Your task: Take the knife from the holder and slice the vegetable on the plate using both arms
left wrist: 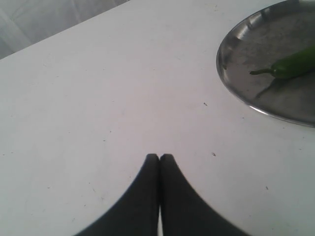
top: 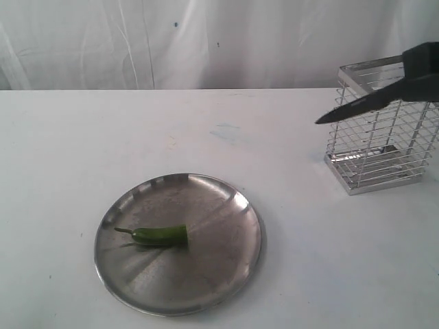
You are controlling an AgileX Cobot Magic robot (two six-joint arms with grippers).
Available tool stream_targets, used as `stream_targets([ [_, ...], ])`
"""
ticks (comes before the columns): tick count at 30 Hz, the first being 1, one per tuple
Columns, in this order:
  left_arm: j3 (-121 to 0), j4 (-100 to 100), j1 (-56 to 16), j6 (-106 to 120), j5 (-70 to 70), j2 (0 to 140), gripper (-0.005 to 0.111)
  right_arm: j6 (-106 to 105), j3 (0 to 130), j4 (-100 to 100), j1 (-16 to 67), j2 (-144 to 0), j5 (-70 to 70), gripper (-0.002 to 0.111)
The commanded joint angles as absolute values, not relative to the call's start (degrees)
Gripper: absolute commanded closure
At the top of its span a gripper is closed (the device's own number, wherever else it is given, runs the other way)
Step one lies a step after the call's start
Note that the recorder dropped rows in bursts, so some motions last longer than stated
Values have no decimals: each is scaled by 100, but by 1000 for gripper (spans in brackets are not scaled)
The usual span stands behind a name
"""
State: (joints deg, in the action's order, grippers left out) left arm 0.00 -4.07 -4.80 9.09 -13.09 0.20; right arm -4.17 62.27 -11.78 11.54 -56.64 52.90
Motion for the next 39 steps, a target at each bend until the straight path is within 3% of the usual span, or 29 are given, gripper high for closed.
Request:
stream_targets([
  [1,0,-383,-469,902,-1282,0,107,-1217,5841,-2203,1157,-5447,4854,108],
  [9,0,-383,-469,902,-1282,0,107,-2491,4745,-4263,1157,-5672,3987,108],
  [15,0,-383,-469,902,-1282,0,107,-4156,4073,-6389,1157,-5672,4184,108],
  [31,0,-527,-469,1024,-1260,0,107,-5406,3658,-7005,1157,-5648,4851,108],
  [39,0,905,-469,-276,502,0,107,-5430,3658,-7004,1157,-5648,4871,108],
])
